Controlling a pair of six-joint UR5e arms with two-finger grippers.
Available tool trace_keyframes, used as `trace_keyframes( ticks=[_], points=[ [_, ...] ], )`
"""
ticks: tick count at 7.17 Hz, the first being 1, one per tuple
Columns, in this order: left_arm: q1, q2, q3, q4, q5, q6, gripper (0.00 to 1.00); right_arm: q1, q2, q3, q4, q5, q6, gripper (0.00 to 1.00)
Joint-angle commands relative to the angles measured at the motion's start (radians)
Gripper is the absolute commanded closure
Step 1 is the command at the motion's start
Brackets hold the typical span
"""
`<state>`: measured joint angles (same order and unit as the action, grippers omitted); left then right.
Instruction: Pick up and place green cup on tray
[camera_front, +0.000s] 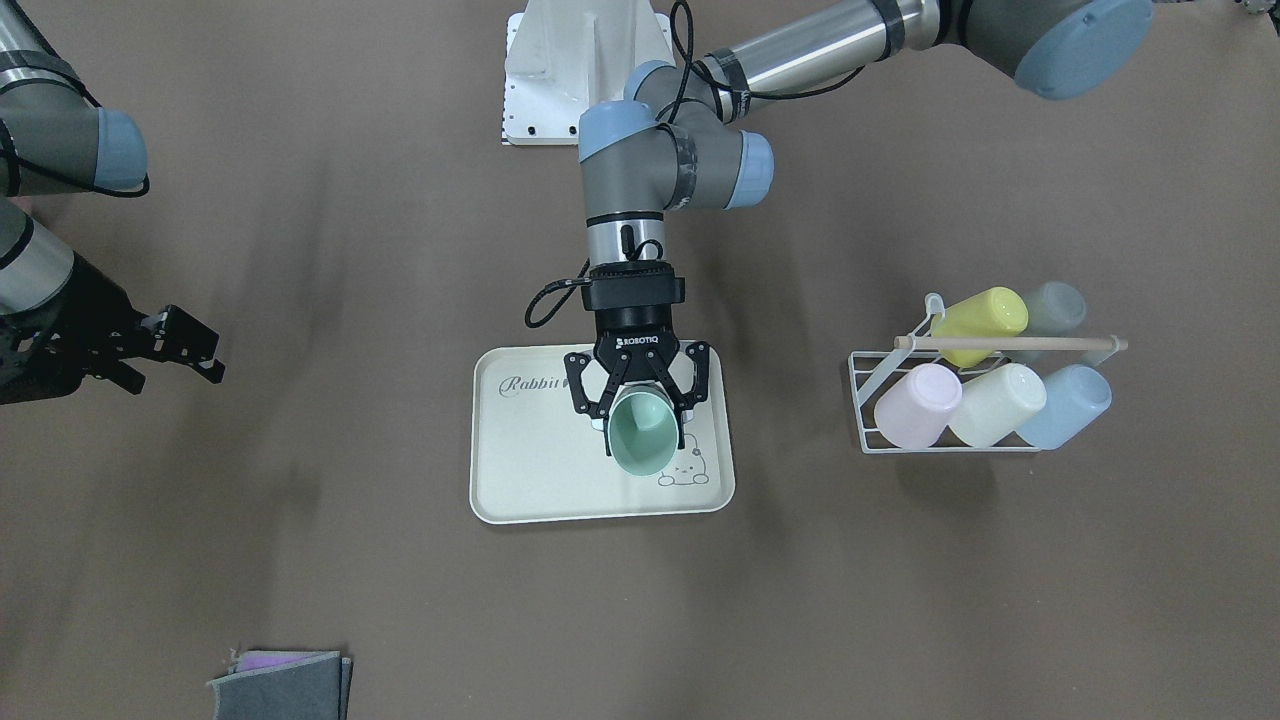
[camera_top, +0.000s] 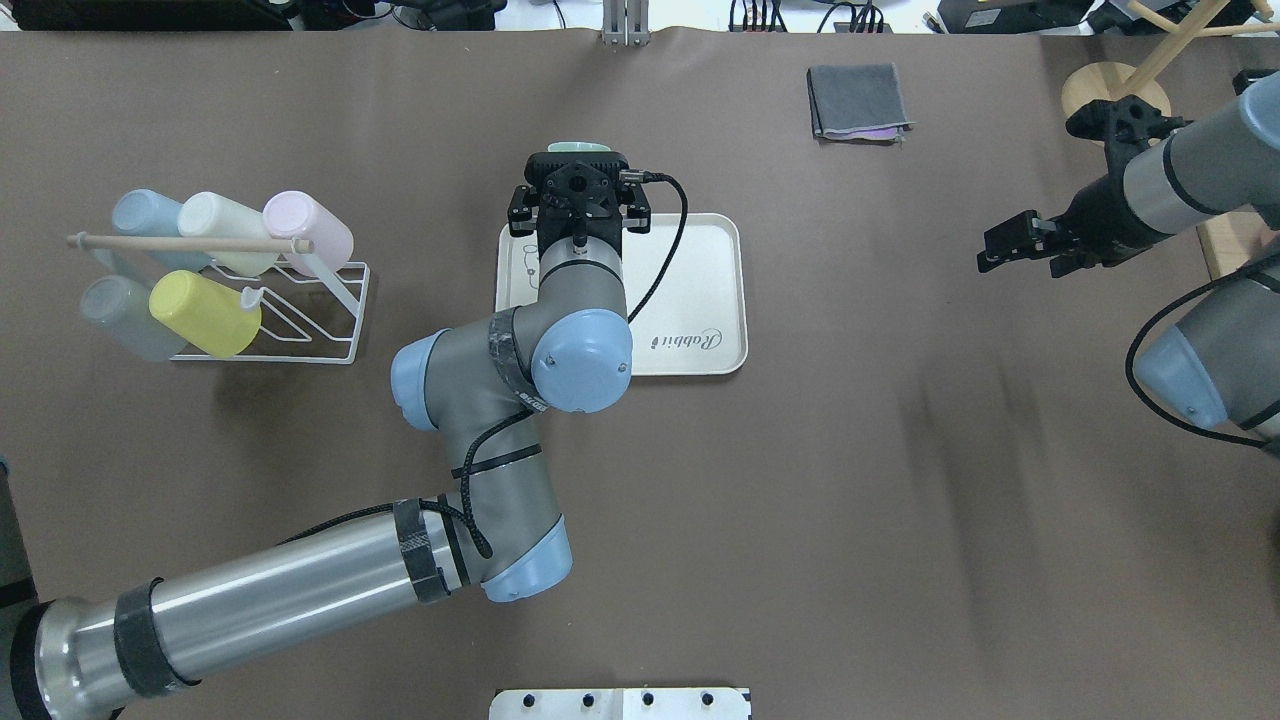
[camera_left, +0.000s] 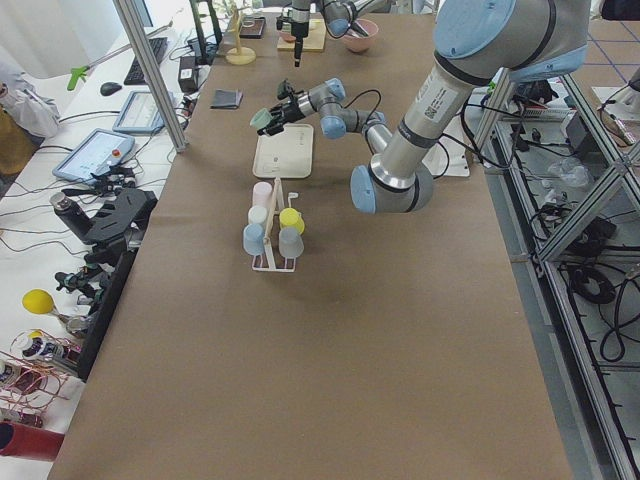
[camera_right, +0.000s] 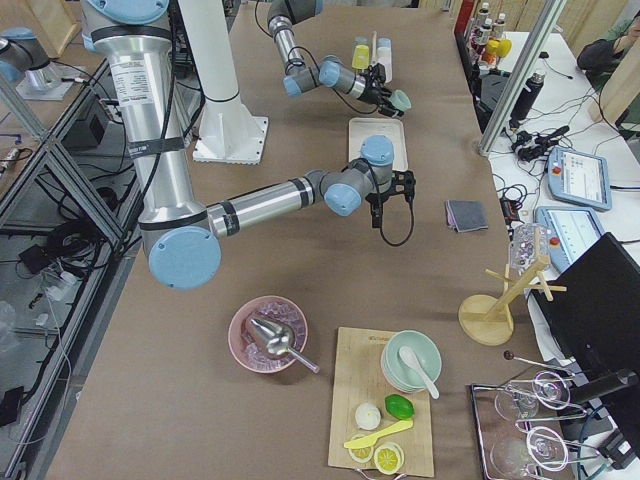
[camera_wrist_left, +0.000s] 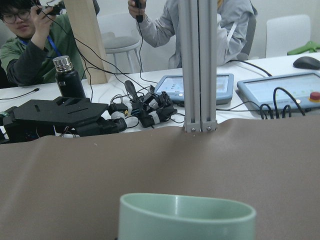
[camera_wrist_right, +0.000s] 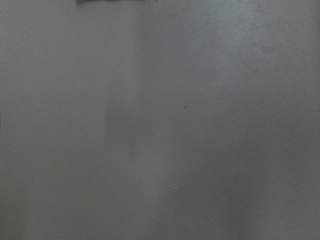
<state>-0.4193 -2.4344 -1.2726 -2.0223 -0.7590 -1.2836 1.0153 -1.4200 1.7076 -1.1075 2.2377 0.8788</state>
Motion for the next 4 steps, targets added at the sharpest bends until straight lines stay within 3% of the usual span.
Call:
trace_keyframes(
  ticks=[1, 4],
  points=[
    [0.068, -0.032, 0.114, 0.045, 0.155, -0.218, 0.65, 0.035, -0.112, 0.093, 0.000, -0.006, -0.011, 0.00],
    [0.089, -0.118, 0.255, 0.112, 0.233, -0.281, 0.68, 0.156, -0.218, 0.119, -0.002, -0.012, -0.226, 0.00]
  ],
)
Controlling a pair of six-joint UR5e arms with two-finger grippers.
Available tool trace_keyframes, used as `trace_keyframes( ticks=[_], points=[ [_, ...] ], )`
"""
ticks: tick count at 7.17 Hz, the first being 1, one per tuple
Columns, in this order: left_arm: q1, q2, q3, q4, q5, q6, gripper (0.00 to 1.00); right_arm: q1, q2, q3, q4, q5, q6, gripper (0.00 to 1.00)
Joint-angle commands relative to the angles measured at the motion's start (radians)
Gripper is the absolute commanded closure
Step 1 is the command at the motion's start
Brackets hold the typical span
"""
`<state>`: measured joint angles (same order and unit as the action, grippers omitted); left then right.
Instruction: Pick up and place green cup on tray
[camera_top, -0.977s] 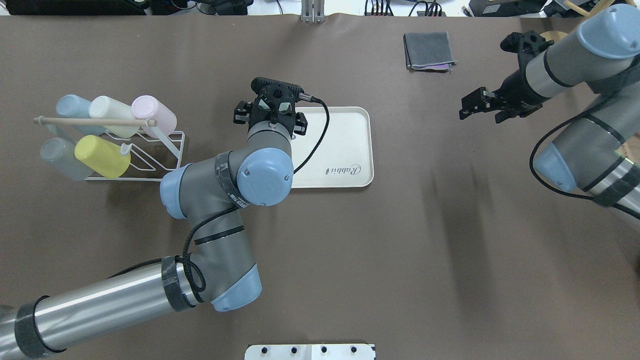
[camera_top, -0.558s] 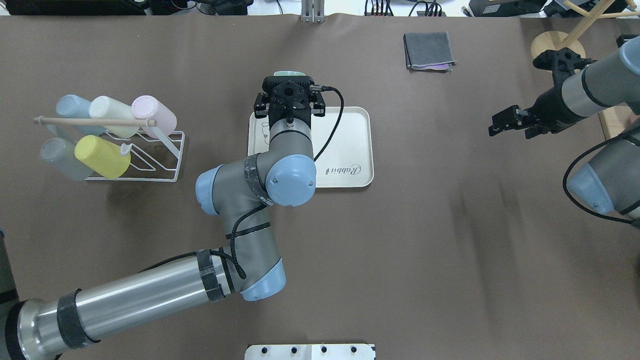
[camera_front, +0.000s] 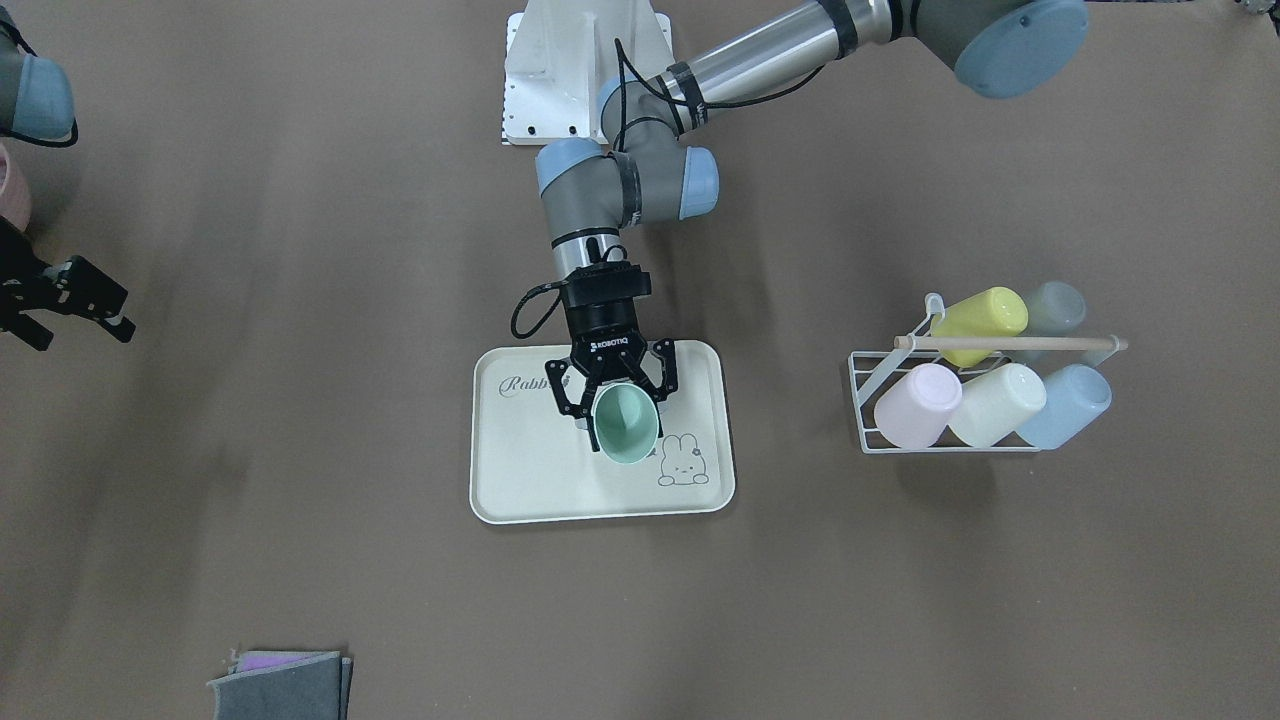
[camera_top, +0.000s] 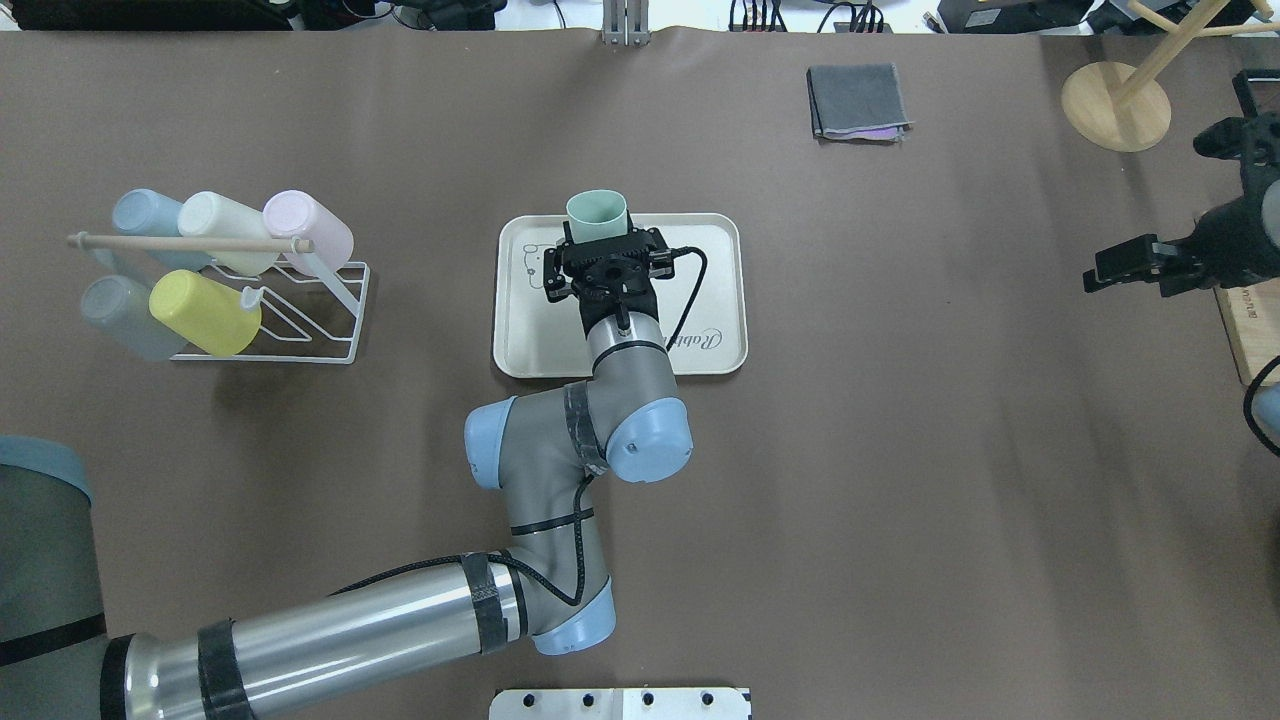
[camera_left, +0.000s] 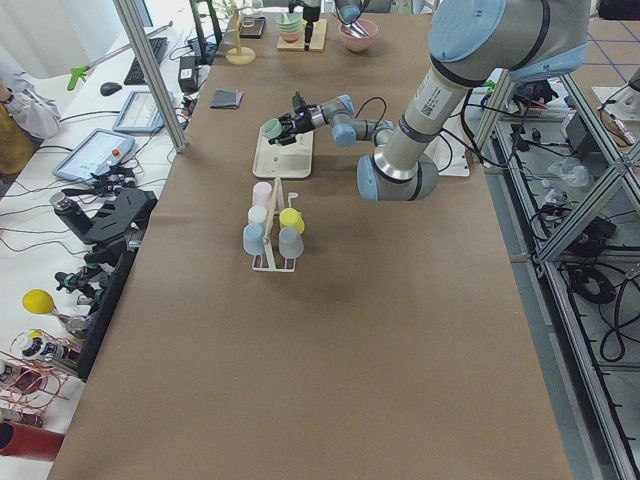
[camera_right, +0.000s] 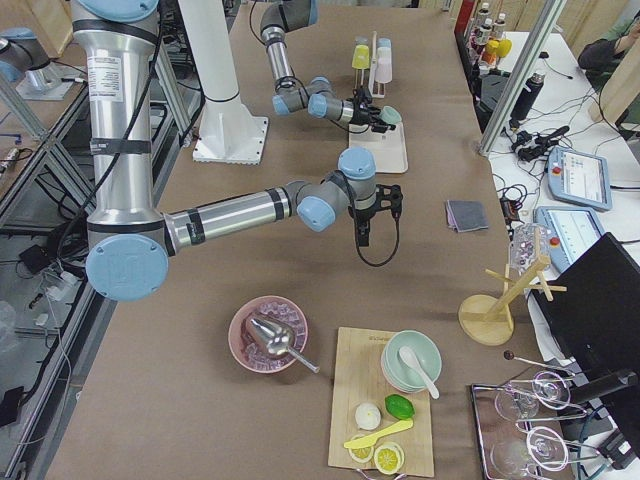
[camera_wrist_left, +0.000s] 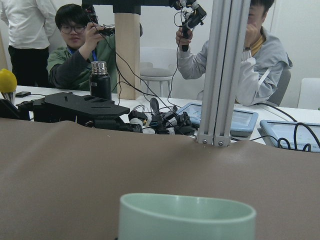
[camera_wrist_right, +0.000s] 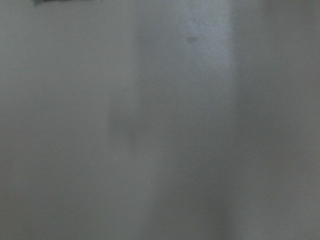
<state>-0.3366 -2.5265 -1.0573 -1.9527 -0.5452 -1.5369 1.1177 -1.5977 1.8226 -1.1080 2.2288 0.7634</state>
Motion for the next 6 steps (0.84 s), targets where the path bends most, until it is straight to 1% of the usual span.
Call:
trace_keyframes(
  ticks=[1, 2, 3, 4, 5, 6],
  points=[
    [0.005, -0.038, 0.066, 0.043, 0.019, -0.029, 0.68, 0.112, -0.076, 0.006, -0.001, -0.024, -0.224, 0.00],
    [0.005, -0.043, 0.086, 0.044, 0.018, -0.029, 0.68, 0.146, -0.121, 0.009, -0.001, -0.049, -0.295, 0.00],
    [0.004, -0.063, 0.136, 0.044, 0.016, -0.029, 0.68, 0.196, -0.160, 0.007, -0.027, -0.073, -0.443, 0.00],
    [0.004, -0.075, 0.146, 0.044, 0.016, -0.031, 0.68, 0.297, -0.151, 0.035, -0.188, -0.067, -0.592, 0.00],
    [0.004, -0.081, 0.164, 0.043, 0.016, -0.031, 0.65, 0.330, -0.115, 0.112, -0.415, -0.070, -0.655, 0.00],
    [0.004, -0.081, 0.166, 0.043, 0.011, -0.032, 0.61, 0.349, -0.107, 0.130, -0.509, -0.066, -0.700, 0.00]
  ],
)
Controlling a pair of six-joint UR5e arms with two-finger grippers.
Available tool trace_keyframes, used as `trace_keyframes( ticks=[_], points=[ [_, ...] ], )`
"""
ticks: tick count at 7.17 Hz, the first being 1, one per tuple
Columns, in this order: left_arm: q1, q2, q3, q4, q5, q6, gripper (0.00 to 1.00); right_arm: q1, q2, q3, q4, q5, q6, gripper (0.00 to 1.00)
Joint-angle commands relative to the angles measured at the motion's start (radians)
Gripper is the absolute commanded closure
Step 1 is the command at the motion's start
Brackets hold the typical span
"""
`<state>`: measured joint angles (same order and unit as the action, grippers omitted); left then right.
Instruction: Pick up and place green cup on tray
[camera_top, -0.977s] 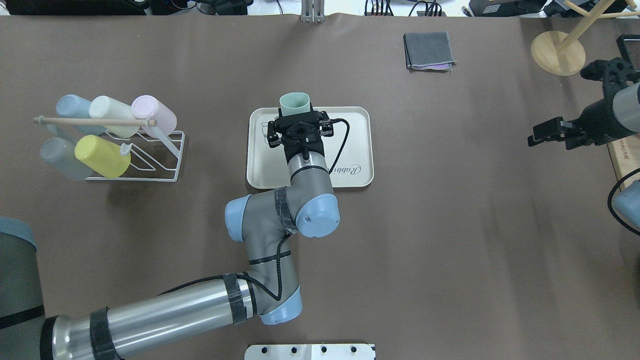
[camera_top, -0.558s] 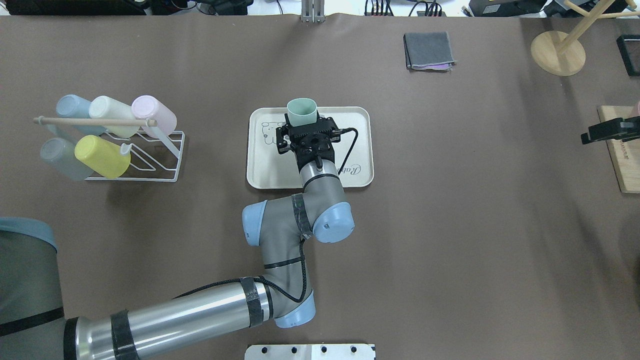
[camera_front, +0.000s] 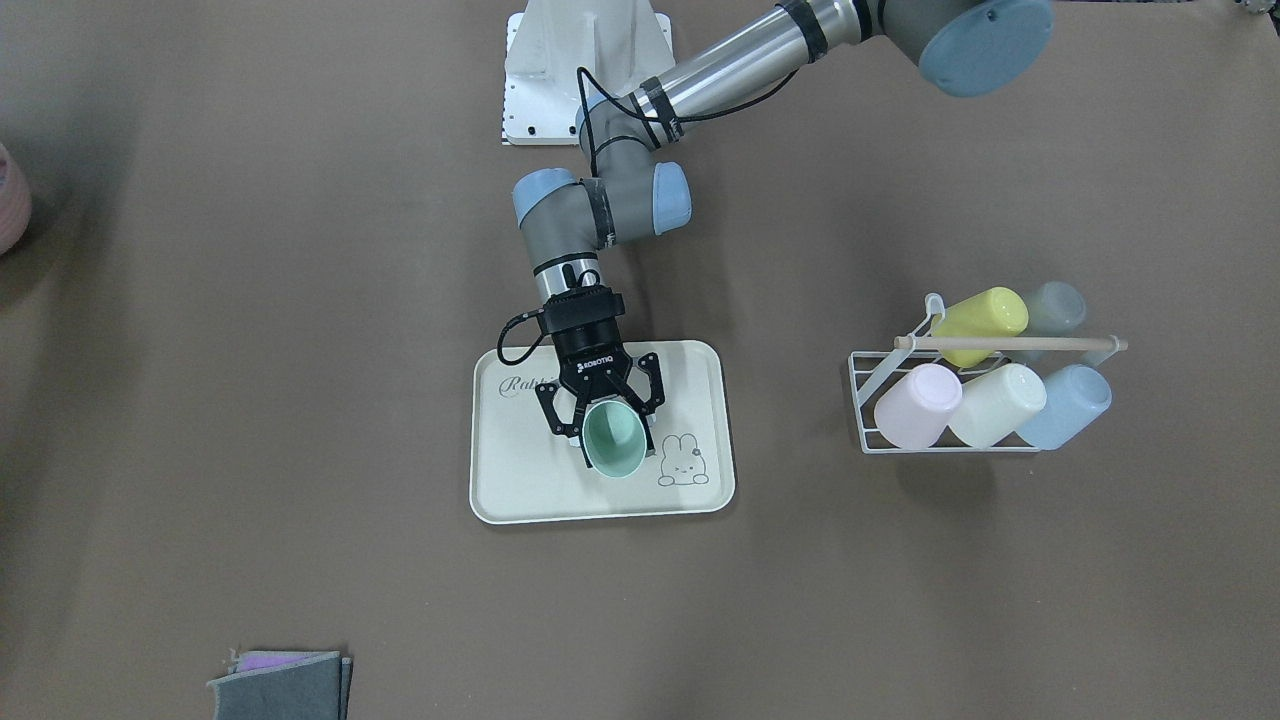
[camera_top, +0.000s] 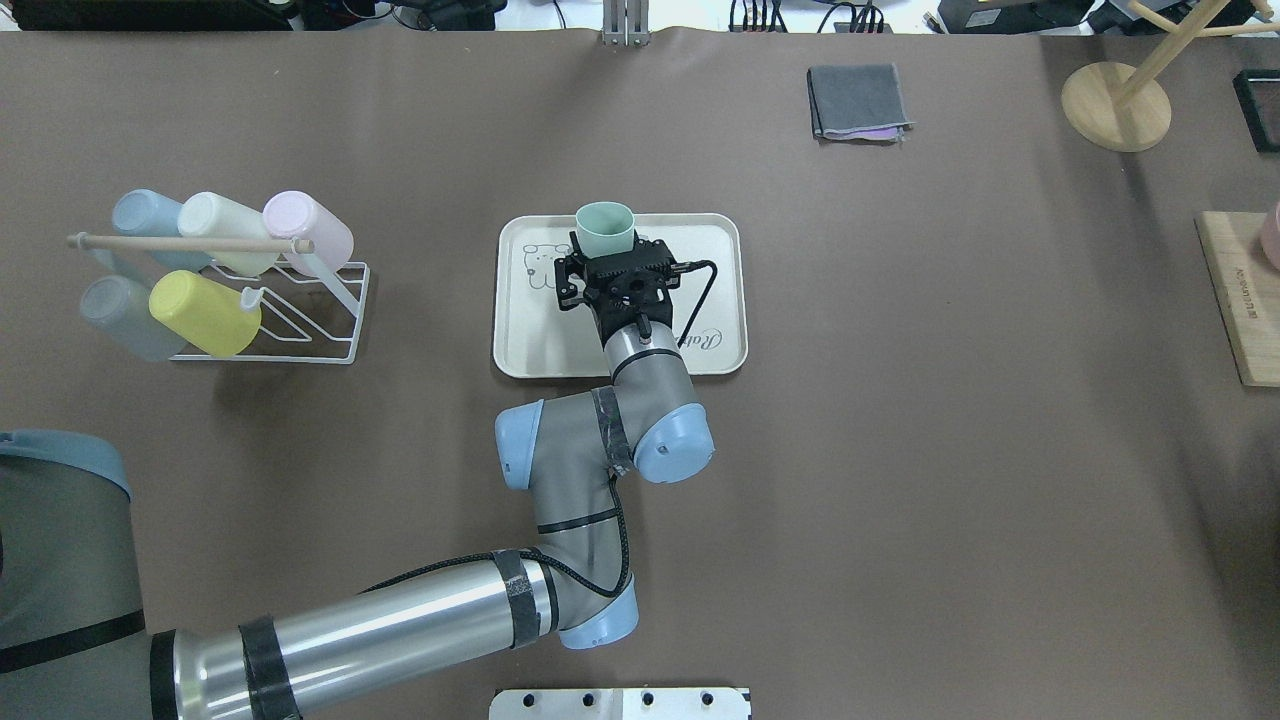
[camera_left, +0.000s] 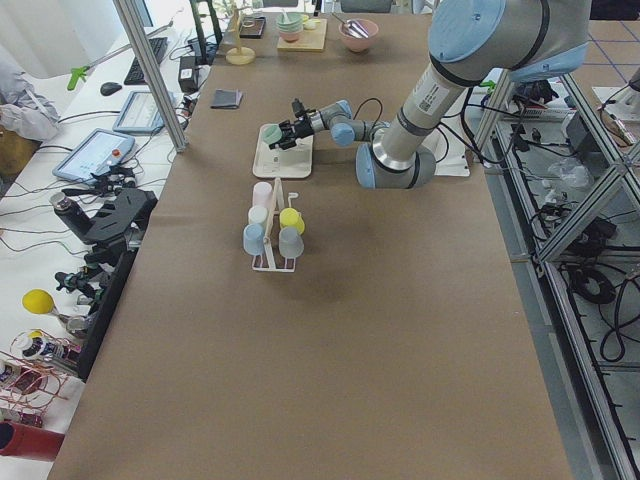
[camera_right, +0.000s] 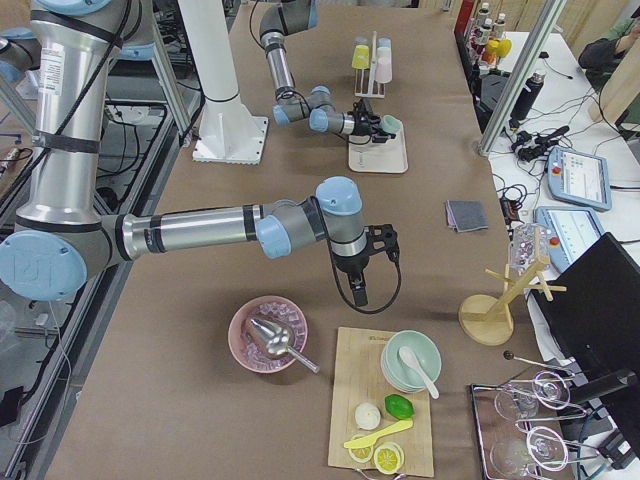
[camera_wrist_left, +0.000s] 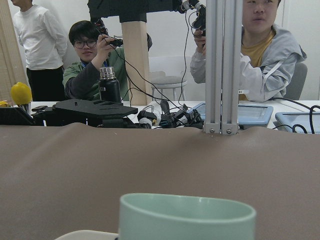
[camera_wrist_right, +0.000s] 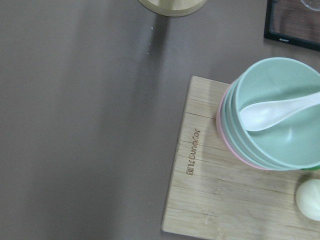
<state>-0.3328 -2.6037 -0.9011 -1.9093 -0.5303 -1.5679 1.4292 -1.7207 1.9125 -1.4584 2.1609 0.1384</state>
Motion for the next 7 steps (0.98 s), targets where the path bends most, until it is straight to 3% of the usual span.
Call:
trace_keyframes(
  ticks=[1, 4, 5, 6, 7],
  points=[
    [0.003, -0.007, 0.010, 0.000, -0.003, -0.001, 0.53, 0.039, 0.001, 0.011, -0.155, 0.004, -0.115, 0.00],
    [0.023, -0.006, 0.007, 0.000, -0.019, -0.001, 0.40, 0.037, 0.013, 0.002, -0.157, 0.007, -0.106, 0.00],
    [0.027, -0.003, 0.007, 0.000, -0.019, -0.001, 0.36, 0.039, 0.012, -0.032, -0.157, 0.038, -0.105, 0.00],
    [0.028, -0.001, 0.004, 0.000, -0.019, -0.001, 0.36, 0.042, 0.013, -0.064, -0.157, 0.124, -0.097, 0.00],
    [0.029, 0.002, -0.001, 0.000, -0.019, -0.001, 0.28, 0.043, 0.015, -0.063, -0.155, 0.175, -0.038, 0.00]
  ],
)
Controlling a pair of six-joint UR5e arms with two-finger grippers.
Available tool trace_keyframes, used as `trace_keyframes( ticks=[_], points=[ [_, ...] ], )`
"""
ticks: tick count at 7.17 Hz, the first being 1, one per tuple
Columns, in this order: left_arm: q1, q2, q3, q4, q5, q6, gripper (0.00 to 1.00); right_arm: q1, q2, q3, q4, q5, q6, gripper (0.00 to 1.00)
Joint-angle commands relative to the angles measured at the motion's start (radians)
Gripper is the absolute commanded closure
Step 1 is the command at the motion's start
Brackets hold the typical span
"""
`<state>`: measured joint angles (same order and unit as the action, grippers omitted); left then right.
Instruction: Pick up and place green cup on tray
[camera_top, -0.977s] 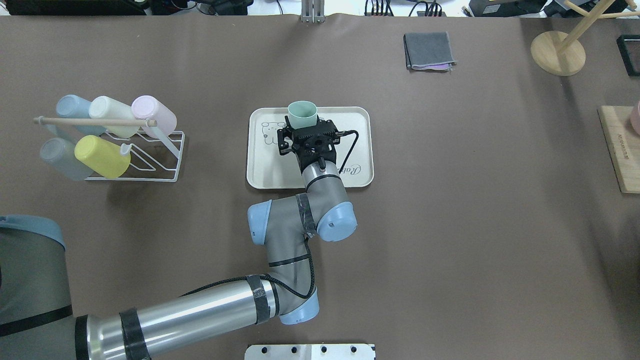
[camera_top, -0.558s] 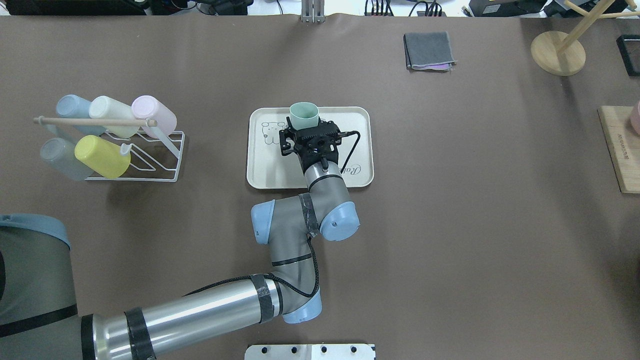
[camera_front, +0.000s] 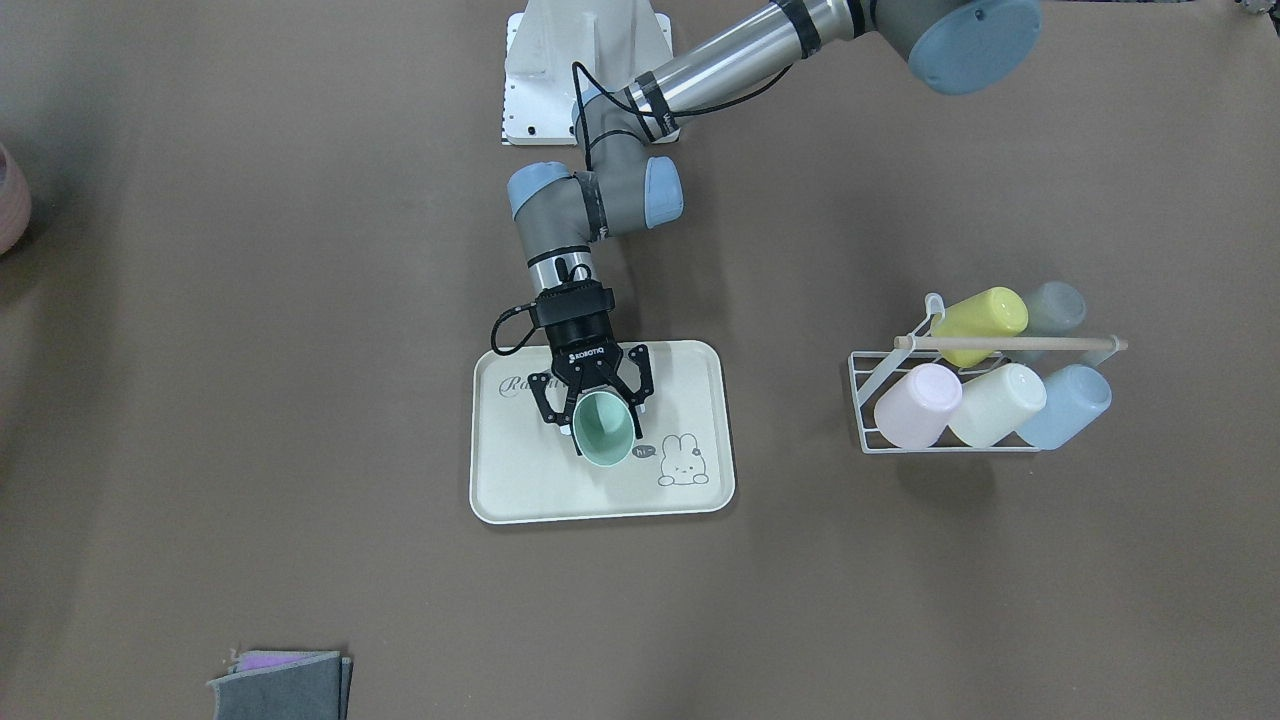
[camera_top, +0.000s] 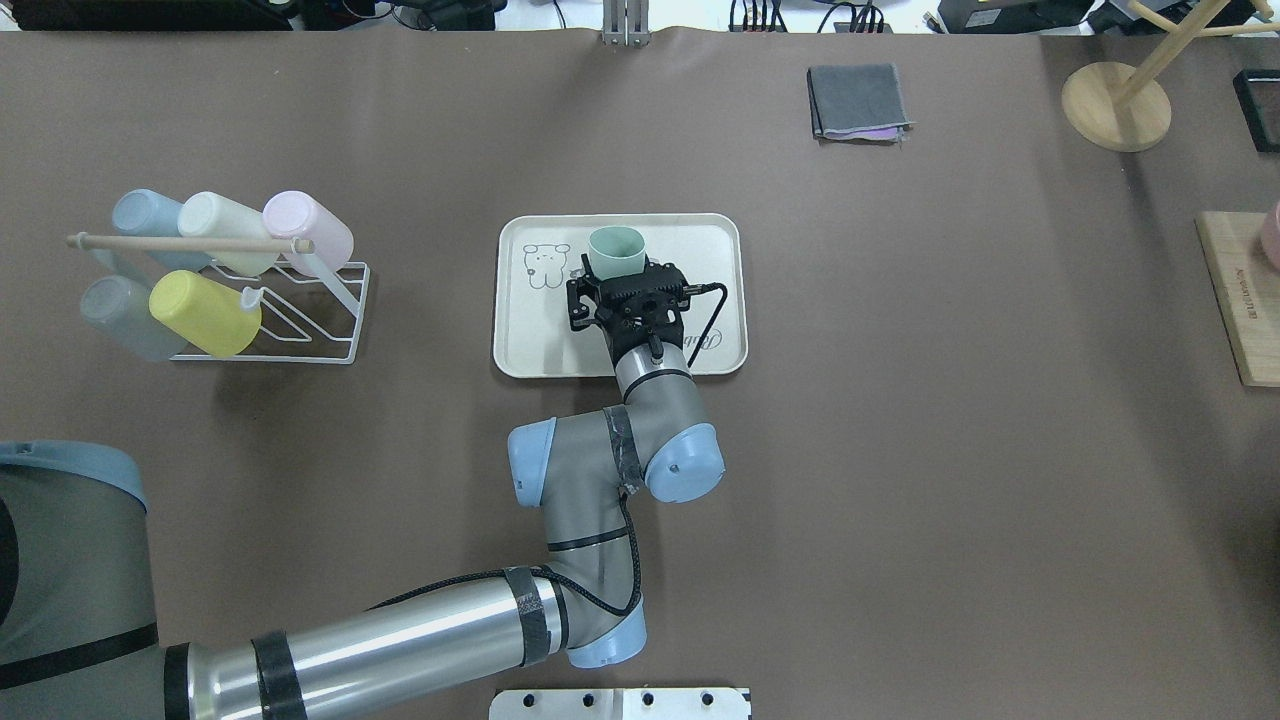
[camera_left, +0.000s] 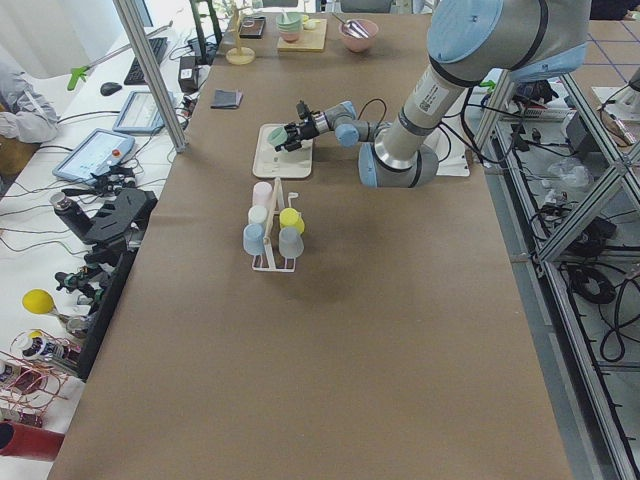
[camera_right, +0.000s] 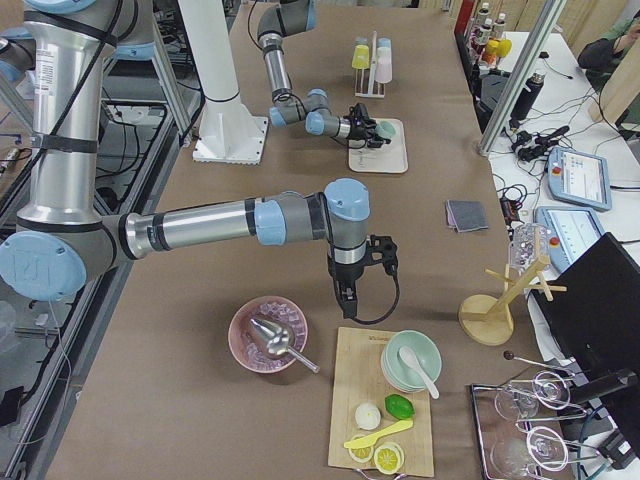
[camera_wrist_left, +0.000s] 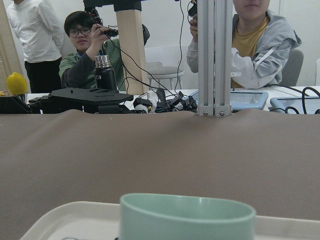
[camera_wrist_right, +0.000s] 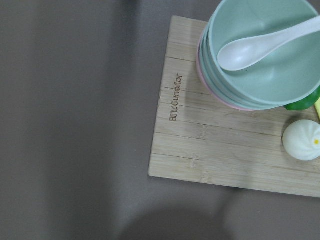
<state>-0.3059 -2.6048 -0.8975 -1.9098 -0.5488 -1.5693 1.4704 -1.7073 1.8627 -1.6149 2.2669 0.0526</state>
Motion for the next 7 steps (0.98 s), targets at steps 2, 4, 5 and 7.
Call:
trace_keyframes(
  ticks=[2, 4, 5, 7],
  points=[
    [0.022, 0.008, -0.014, -0.002, 0.003, -0.002, 0.21, 0.007, 0.005, -0.013, 0.000, 0.072, 0.059, 0.00],
    [0.030, 0.012, -0.029, -0.005, 0.010, -0.009, 0.16, 0.019, 0.005, -0.013, 0.001, 0.072, 0.058, 0.00],
    [0.030, 0.018, -0.046, -0.008, 0.013, -0.009, 0.04, 0.021, 0.005, -0.011, 0.001, 0.071, 0.058, 0.00],
    [0.033, 0.070, -0.124, -0.008, 0.015, -0.008, 0.02, 0.034, 0.011, -0.002, -0.003, 0.074, 0.061, 0.00]
  ],
)
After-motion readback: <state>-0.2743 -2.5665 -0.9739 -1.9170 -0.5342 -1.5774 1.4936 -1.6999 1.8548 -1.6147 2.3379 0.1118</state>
